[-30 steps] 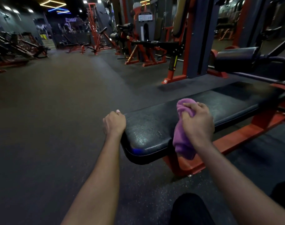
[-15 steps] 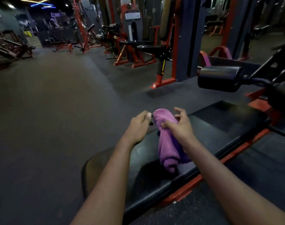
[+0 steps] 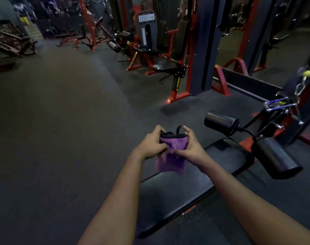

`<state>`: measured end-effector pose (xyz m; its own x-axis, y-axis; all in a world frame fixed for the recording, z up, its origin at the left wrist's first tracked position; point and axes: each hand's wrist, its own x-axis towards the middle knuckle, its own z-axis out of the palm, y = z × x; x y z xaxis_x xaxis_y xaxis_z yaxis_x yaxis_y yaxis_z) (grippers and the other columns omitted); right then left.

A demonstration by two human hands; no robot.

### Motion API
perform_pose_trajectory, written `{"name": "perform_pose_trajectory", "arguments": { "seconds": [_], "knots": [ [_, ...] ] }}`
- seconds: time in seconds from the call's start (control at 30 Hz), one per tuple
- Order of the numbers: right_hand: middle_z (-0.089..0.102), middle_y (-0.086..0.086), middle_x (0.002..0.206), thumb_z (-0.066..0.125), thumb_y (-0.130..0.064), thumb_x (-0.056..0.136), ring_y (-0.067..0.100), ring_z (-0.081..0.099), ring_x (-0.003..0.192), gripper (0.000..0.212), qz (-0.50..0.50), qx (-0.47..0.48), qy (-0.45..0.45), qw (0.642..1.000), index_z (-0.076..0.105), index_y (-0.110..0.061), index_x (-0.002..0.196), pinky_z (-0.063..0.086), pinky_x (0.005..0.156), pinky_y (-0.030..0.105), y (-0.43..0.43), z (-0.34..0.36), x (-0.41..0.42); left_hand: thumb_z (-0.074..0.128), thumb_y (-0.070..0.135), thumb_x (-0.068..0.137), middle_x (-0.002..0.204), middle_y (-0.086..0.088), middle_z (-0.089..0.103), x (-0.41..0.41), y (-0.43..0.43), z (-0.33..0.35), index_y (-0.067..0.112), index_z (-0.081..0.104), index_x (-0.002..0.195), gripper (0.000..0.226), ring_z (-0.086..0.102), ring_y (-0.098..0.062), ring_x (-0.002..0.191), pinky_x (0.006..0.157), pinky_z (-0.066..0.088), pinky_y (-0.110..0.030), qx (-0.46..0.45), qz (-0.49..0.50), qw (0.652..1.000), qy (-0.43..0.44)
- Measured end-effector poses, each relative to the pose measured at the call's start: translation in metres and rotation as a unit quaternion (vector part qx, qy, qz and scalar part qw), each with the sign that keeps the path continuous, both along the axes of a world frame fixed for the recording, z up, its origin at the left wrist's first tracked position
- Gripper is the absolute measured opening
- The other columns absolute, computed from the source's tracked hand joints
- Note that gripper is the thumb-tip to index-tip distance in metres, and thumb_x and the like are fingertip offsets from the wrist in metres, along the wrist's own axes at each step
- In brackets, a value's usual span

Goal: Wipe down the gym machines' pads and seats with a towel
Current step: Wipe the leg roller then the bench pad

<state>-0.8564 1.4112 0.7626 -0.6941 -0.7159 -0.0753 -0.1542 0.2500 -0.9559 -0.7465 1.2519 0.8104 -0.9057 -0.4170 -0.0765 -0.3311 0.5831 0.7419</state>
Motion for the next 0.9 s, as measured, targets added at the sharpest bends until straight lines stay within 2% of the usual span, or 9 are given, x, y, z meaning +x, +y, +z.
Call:
{"name": "perform_pose_trajectory", "arguments": {
  "seconds": [0.03, 0.1, 0.17, 0.2, 0.33, 0.5, 0.6, 0.73, 0.9],
  "knots": [
    [0.055, -0.003, 0.139, 0.098, -0.043, 0.052, 0.015, 0.059, 0.126, 0.124, 0.013, 0.002, -0.012, 1.000, 0.026, -0.034, 0.153, 0.048, 0.110, 0.043, 0.002, 0.016, 0.003, 0.064, 0.007, 0.083, 0.080, -0.013, 0.065, 0.008, -0.001, 0.016, 0.017, 0.045, 0.106, 0.032, 0.058, -0.018, 0.068, 0.060, 0.049, -0.030, -0.005, -0.007, 1.000, -0.004],
    [0.066, -0.005, 0.125, 0.095, -0.030, 0.058, 0.016, 0.066, 0.117, 0.097, 0.041, 0.009, -0.004, 0.999, 0.043, -0.031, 0.139, 0.052, 0.104, 0.043, -0.001, 0.050, 0.013, 0.062, 0.007, 0.082, 0.082, -0.014, 0.063, 0.028, -0.005, 0.048, 0.019, 0.044, 0.102, 0.030, 0.055, -0.016, 0.069, 0.060, 0.046, -0.029, -0.008, -0.007, 1.000, -0.014],
    [0.075, -0.002, 0.109, 0.094, -0.039, 0.053, 0.018, 0.071, 0.106, 0.073, 0.058, 0.017, 0.015, 0.998, 0.061, -0.025, 0.117, 0.055, 0.098, 0.048, -0.005, 0.074, 0.022, 0.062, 0.008, 0.083, 0.080, -0.007, 0.057, 0.045, -0.008, 0.069, 0.020, 0.042, 0.099, 0.028, 0.050, -0.015, 0.068, 0.060, 0.042, -0.029, -0.008, 0.000, 1.000, -0.017],
    [0.078, -0.002, 0.102, 0.093, -0.046, 0.050, 0.018, 0.073, 0.101, 0.068, 0.072, 0.020, 0.028, 0.997, 0.067, -0.022, 0.109, 0.056, 0.095, 0.049, -0.009, 0.085, 0.028, 0.062, 0.009, 0.083, 0.080, -0.005, 0.056, 0.056, -0.010, 0.079, 0.020, 0.042, 0.099, 0.028, 0.048, -0.014, 0.068, 0.060, 0.041, -0.030, -0.009, 0.011, 1.000, -0.016],
    [0.078, -0.009, 0.096, 0.091, -0.055, 0.051, 0.012, 0.073, 0.095, 0.063, 0.125, 0.014, 0.062, 0.990, 0.074, -0.026, 0.104, 0.058, 0.091, 0.047, -0.030, 0.110, 0.055, 0.061, 0.011, 0.079, 0.087, -0.012, 0.063, 0.102, -0.014, 0.096, 0.028, 0.044, 0.098, 0.031, 0.053, -0.016, 0.070, 0.066, 0.046, -0.033, 0.004, 0.065, 0.998, 0.017],
    [0.077, -0.007, 0.095, 0.094, -0.039, 0.066, 0.014, 0.072, 0.093, 0.043, 0.219, -0.009, 0.078, 0.973, 0.073, -0.029, 0.101, 0.058, 0.086, 0.044, -0.059, 0.123, 0.114, 0.061, 0.009, 0.081, 0.095, 0.001, 0.069, 0.183, -0.010, 0.106, 0.030, 0.054, 0.102, 0.030, 0.064, -0.019, 0.082, 0.080, 0.056, -0.044, 0.012, 0.155, 0.987, 0.049],
    [0.076, -0.004, 0.096, 0.094, -0.038, 0.066, 0.019, 0.071, 0.095, 0.042, 0.289, -0.022, 0.082, 0.954, 0.071, -0.025, 0.100, 0.057, 0.086, 0.046, -0.076, 0.125, 0.165, 0.062, 0.021, 0.078, 0.092, 0.003, 0.070, 0.250, 0.003, 0.108, 0.034, 0.058, 0.097, 0.024, 0.067, -0.024, 0.088, 0.083, 0.055, -0.048, 0.002, 0.242, 0.969, 0.051],
    [0.076, -0.004, 0.096, 0.090, -0.049, 0.057, 0.021, 0.071, 0.097, 0.053, 0.389, -0.045, 0.065, 0.918, 0.069, -0.026, 0.100, 0.056, 0.089, 0.047, -0.087, 0.120, 0.246, 0.061, 0.035, 0.067, 0.090, 0.000, 0.070, 0.344, 0.039, 0.109, 0.032, 0.062, 0.095, 0.029, 0.067, -0.024, 0.087, 0.081, 0.055, -0.045, -0.004, 0.356, 0.933, 0.054],
    [0.074, 0.006, 0.099, 0.090, -0.051, 0.055, 0.030, 0.068, 0.098, 0.060, 0.509, -0.064, 0.049, 0.857, 0.063, -0.021, 0.099, 0.055, 0.087, 0.055, -0.085, 0.109, 0.366, 0.064, 0.037, 0.068, 0.084, 0.005, 0.067, 0.465, 0.104, 0.104, 0.027, 0.062, 0.092, 0.026, 0.058, -0.009, 0.074, 0.072, 0.052, -0.035, -0.023, 0.489, 0.871, 0.051]
  ]
}}
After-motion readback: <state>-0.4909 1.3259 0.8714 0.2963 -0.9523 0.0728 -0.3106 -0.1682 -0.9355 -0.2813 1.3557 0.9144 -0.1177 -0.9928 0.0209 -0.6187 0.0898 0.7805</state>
